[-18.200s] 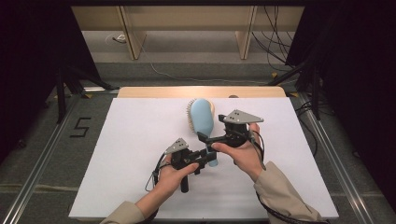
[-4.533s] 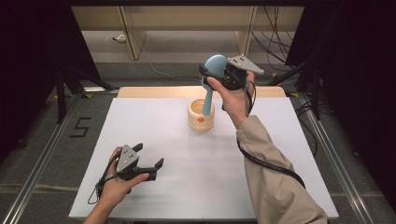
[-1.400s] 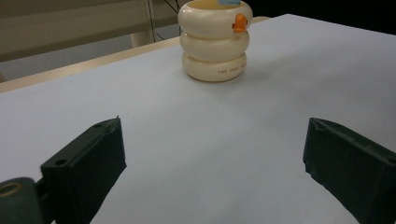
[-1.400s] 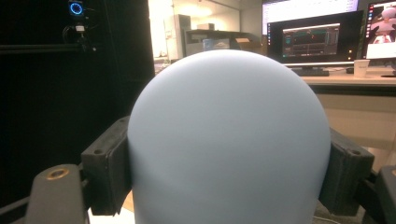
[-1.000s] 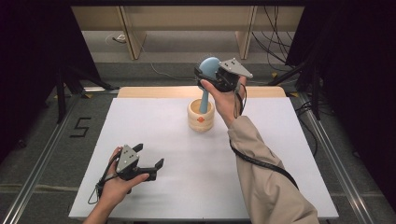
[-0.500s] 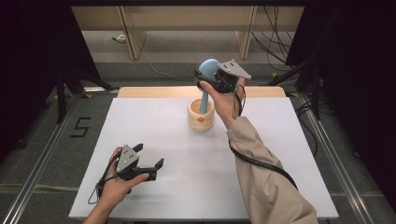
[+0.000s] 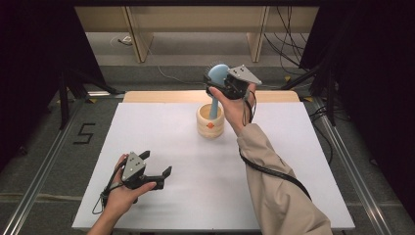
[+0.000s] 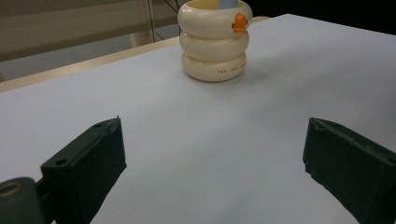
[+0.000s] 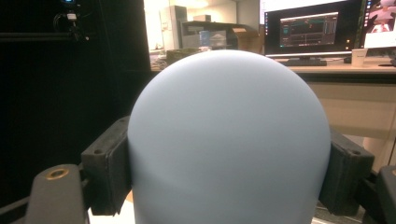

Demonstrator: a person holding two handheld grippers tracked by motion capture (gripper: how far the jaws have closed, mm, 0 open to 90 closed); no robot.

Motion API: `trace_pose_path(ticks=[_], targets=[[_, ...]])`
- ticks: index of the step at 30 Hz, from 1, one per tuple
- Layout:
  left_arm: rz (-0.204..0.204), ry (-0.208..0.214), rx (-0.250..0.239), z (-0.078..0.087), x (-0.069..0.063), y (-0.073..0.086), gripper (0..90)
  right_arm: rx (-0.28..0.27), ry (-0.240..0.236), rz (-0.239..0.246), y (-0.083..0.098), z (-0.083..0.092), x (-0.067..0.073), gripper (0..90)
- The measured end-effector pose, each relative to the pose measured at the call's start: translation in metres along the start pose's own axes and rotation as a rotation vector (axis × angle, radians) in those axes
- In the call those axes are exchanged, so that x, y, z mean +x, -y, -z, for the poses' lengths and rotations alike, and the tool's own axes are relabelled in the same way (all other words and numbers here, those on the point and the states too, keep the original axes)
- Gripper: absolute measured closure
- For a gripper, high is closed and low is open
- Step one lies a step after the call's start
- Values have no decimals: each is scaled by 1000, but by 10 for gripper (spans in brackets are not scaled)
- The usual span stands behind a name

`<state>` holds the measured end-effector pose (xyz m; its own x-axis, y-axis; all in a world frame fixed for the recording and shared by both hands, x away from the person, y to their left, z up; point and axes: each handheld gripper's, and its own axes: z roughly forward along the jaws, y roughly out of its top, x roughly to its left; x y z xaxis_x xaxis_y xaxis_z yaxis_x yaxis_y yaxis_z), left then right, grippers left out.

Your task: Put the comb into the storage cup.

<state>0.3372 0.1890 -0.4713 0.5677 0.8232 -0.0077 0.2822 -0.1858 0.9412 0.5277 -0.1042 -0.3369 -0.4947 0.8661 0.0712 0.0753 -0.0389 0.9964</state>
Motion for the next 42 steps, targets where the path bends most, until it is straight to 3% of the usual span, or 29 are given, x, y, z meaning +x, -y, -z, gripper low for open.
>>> trace_pose_path(ticks=[42], targets=[[-5, 1, 2, -1, 0, 1, 53, 16, 20, -3, 19, -4, -3, 205]])
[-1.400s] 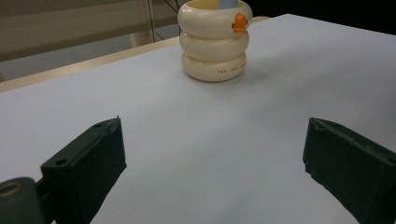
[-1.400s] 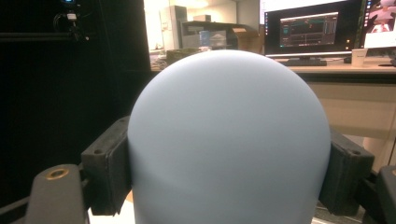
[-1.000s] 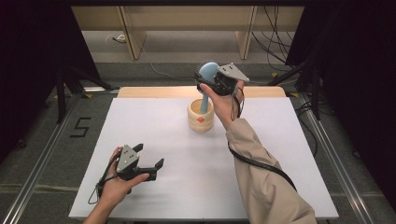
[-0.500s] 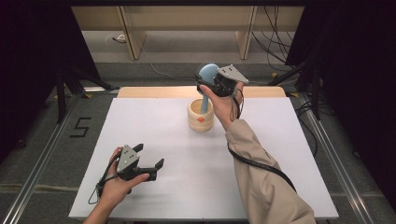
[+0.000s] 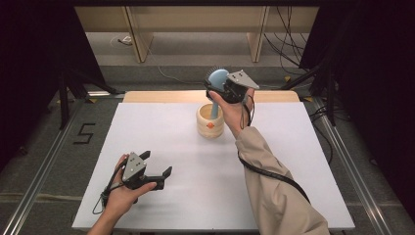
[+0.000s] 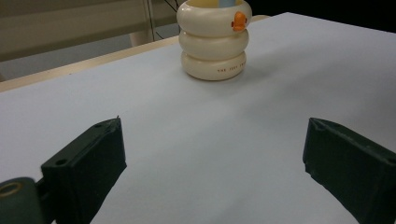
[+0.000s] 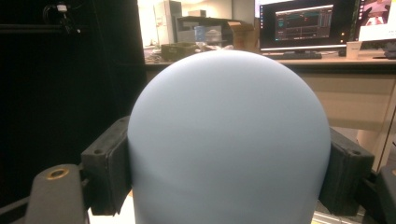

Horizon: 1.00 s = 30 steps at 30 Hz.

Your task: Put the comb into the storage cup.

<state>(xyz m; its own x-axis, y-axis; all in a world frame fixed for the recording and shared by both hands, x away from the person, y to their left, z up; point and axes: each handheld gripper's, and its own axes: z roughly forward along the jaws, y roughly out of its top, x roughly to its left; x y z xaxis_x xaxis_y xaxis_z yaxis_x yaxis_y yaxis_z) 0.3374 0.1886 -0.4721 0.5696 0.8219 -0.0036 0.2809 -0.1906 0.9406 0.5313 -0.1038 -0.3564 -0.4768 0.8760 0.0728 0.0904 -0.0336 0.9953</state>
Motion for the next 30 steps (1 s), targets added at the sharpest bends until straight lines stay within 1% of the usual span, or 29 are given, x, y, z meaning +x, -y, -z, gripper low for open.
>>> trace_pose_path(ticks=[11, 16, 30], targets=[[0, 1, 2, 0, 0, 0, 54, 6, 0, -6, 8, -1, -1, 206], [0, 1, 2, 0, 0, 0, 54, 10, -1, 2, 11, -1, -1, 206], [1, 1, 2, 0, 0, 0, 54, 14, -7, -1, 18, -2, -1, 205]])
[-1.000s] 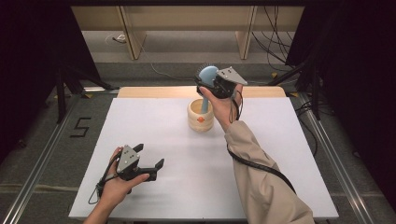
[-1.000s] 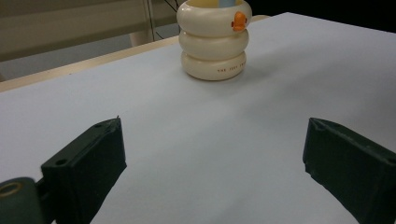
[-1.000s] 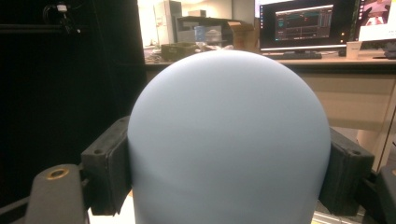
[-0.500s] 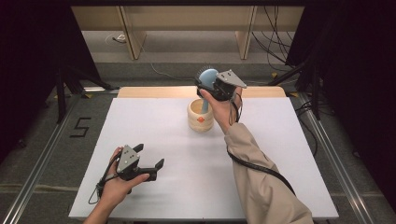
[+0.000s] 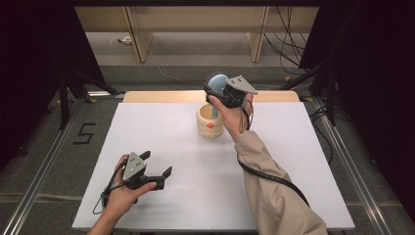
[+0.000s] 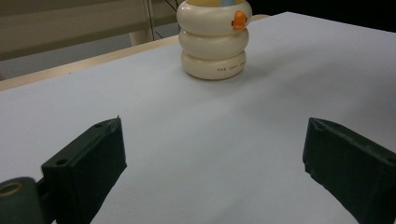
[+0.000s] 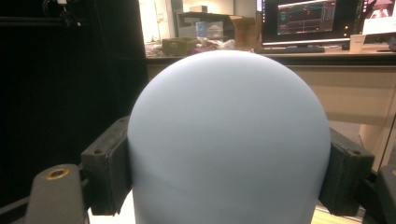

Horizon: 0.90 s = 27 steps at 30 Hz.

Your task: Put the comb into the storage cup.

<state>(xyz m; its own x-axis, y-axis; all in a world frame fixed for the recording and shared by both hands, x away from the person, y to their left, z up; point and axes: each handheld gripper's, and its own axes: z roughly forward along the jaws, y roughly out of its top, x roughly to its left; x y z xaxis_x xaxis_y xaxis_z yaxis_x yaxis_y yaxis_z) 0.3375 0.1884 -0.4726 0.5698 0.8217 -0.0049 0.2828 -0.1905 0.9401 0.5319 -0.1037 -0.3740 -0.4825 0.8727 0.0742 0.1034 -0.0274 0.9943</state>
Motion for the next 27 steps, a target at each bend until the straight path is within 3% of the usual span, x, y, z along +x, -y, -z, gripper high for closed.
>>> trace_pose_path(ticks=[27], targets=[[2, 0, 2, 0, 0, 0, 55, 13, 6, -22, 15, -1, 0, 205]])
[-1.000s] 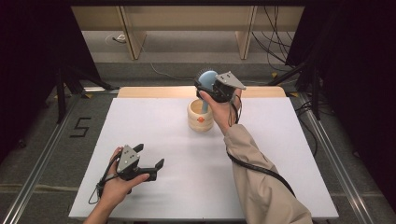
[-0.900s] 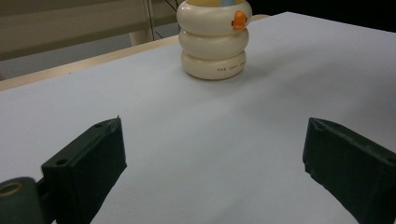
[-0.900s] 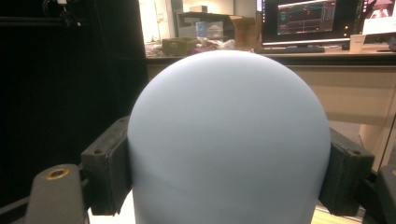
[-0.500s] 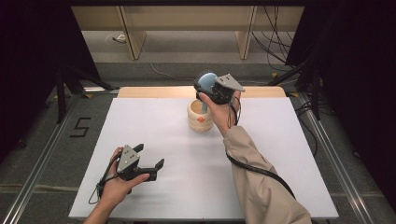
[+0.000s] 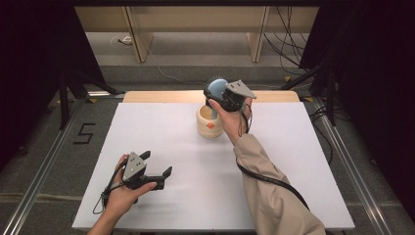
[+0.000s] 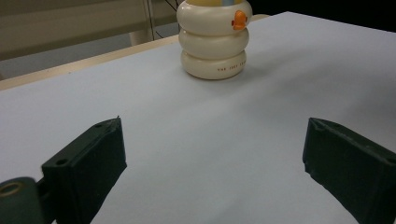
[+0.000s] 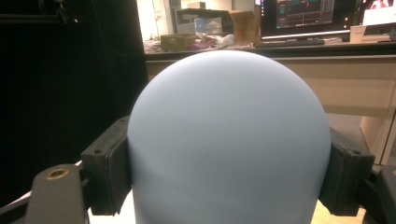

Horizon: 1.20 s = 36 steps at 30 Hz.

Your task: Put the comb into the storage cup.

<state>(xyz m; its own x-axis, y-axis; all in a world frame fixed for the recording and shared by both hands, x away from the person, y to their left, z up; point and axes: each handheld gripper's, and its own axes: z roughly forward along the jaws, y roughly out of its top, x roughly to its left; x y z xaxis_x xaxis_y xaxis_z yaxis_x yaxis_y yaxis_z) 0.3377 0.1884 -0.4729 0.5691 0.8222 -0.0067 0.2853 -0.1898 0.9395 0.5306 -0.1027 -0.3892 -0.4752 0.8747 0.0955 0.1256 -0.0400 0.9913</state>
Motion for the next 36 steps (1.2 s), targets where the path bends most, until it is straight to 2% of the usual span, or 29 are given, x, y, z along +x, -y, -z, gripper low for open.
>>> trace_pose_path(ticks=[36], targets=[[-2, 3, 0, -1, 0, 0, 56, 9, -4, -4, 14, 2, 0, 204]])
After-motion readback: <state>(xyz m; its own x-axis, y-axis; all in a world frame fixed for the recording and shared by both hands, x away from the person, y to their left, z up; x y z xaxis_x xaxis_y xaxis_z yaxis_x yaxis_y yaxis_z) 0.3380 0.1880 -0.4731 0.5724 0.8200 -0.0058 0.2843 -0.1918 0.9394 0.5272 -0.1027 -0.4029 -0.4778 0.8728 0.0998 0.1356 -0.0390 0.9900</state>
